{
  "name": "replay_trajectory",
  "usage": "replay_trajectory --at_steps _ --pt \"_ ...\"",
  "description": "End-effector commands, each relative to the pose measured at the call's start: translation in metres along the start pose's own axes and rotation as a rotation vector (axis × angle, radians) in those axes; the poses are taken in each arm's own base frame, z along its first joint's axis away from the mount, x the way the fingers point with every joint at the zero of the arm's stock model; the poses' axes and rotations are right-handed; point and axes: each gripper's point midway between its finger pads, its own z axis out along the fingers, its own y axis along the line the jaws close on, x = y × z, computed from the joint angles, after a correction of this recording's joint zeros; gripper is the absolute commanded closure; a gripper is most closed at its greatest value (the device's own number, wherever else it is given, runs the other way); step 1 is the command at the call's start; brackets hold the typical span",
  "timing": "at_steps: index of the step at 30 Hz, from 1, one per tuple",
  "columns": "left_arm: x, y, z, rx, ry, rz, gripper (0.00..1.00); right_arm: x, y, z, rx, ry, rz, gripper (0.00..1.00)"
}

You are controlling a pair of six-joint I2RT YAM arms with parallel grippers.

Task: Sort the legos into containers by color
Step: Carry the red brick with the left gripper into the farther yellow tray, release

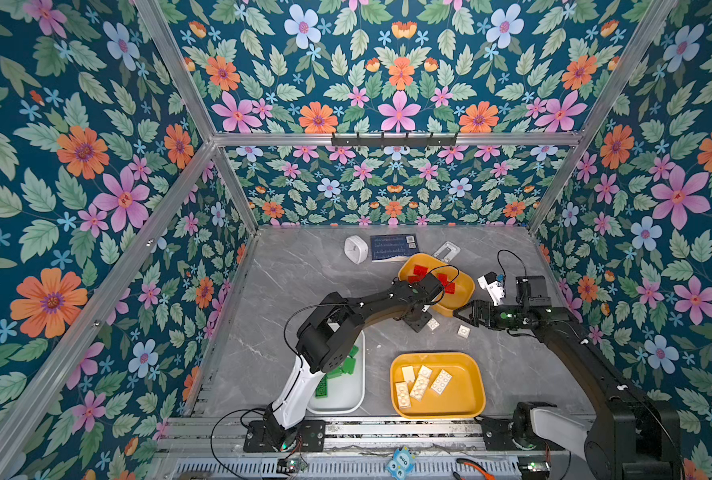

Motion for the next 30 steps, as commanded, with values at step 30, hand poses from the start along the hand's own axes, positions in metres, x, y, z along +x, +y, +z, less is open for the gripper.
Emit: replay_trajectory --at_steps 30 --pt "-0.121 0.011 -0.070 0.195 -0.318 -0.236 0.71 -0.021 0.010 -0.004 -0.010 -0.037 -0.048 0.01"
